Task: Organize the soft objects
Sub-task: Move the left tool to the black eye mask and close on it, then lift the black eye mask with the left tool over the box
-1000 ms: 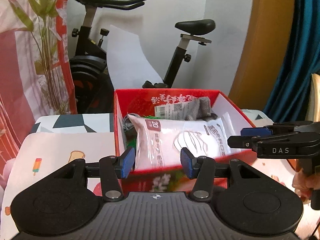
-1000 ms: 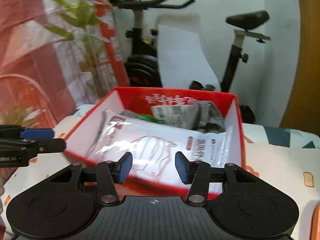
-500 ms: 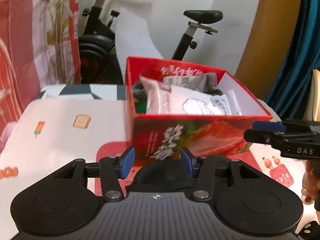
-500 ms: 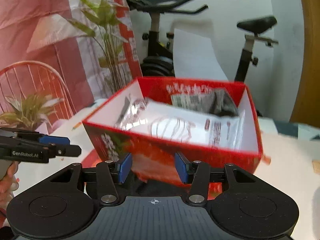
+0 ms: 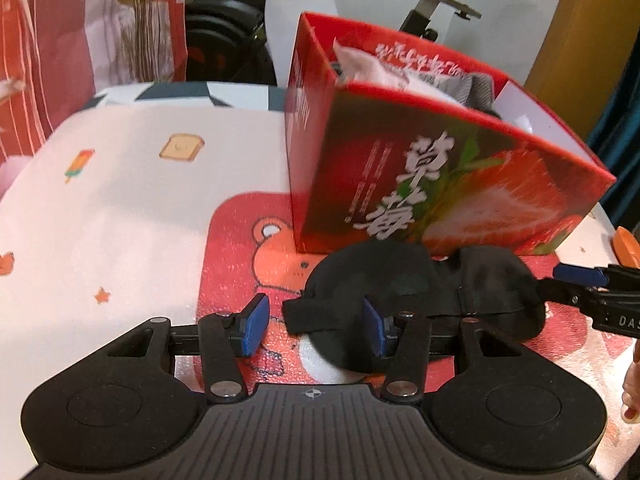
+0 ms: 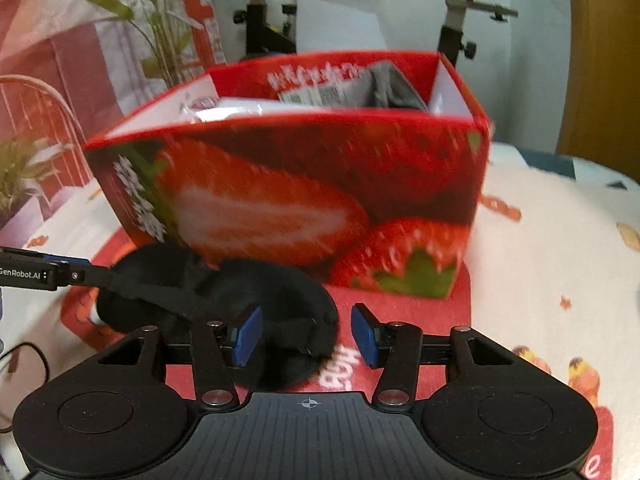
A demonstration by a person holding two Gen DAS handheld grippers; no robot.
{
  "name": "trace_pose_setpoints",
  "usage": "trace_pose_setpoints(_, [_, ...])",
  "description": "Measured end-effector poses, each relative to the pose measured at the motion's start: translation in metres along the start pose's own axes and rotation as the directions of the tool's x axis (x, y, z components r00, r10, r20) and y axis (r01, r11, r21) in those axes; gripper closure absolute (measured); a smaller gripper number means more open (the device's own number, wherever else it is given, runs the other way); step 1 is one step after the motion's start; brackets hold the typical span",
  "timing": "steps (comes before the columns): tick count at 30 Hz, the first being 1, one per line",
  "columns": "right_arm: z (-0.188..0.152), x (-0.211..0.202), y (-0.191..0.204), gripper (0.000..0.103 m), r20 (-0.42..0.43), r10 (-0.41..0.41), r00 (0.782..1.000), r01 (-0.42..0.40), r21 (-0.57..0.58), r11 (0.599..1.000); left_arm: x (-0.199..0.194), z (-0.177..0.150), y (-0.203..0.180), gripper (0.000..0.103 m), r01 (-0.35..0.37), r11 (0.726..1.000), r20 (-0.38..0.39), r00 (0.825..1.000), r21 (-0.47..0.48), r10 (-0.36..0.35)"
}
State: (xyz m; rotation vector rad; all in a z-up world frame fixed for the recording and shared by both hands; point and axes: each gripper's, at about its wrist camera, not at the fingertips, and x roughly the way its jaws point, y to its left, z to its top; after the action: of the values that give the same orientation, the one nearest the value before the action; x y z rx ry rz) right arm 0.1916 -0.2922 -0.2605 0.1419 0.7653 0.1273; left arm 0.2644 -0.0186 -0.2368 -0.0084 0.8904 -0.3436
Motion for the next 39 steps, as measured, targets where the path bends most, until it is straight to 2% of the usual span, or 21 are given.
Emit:
trace_pose_setpoints(4, [-0.006,0.012,-0.011,0.054,-0.035,-0.005,0.999,0.006,0.054,0.999,0.012,-0.004,0.000,0.049,-0.005,1.000,-0.016,1.000,-0.020,0.004])
trace_pose_setpoints(11, [-0.010,0.012,-0.022,0.053,-0.011,0.059,0.998,-0.057,0.131,0.990,0.017,-0.008,-0.018,0.046,-0.019,0.999,0.021,1.000,0.037,0.018])
trace_pose_setpoints(17, [-0.008,0.016,-0.009,0.054,-0.011,0.105,0.994,-0.103,0.122,0.987,0.017,-0.011,-0.025,0.045,-0.028,0.999,0.033,0.999,0.039,0.026])
trace_pose_setpoints(18, [-0.007,0.018,-0.007,0.058,-0.007,0.108,0.994,-0.106,0.132,0.986,0.017,-0.011,-0.025,0.045,-0.028,0.999,0.034,0.999,0.039,0.027])
trace_pose_setpoints(21, [-0.005,0.021,-0.005,0.084,-0.009,0.102,0.995,-0.099,0.148,0.984,0.015,-0.012,-0.022,0.044,-0.020,1.000,0.036,0.999,0.017,0.019])
trace_pose_setpoints(27, [-0.008,0.021,-0.010,0.090,0.012,0.089,0.996,-0.089,0.208,0.974,0.012,-0.014,-0.011,0.045,0.025,0.997,0.047,0.999,-0.078,-0.021])
trace_pose_setpoints(29, [-0.010,0.019,-0.012,0.090,0.016,0.081,0.997,-0.082,0.214,0.973,0.010,-0.015,-0.008,0.057,0.033,0.994,0.045,0.999,-0.102,-0.028])
trace_pose_setpoints(30, [-0.010,0.017,-0.013,0.091,0.019,0.074,0.997,-0.076,0.218,0.973,0.009,-0.015,-0.008,0.073,0.030,0.994,0.045,0.999,-0.108,-0.025])
trace_pose_setpoints(31, [-0.011,0.015,-0.015,0.091,0.022,0.068,0.997,-0.071,0.226,0.972,0.009,-0.016,-0.008,0.081,0.023,0.994,0.041,0.999,-0.112,-0.018])
trace_pose_setpoints(36, [-0.015,0.008,-0.020,0.091,0.032,0.049,0.998,-0.055,0.256,0.965,0.005,-0.021,-0.006,0.089,0.032,0.991,0.034,0.999,-0.127,-0.028])
trace_pose_setpoints(39, [-0.016,0.000,-0.020,0.091,0.050,0.044,0.998,-0.056,0.254,0.966,-0.002,-0.024,-0.010,0.092,0.011,0.993,0.040,0.999,-0.121,-0.006])
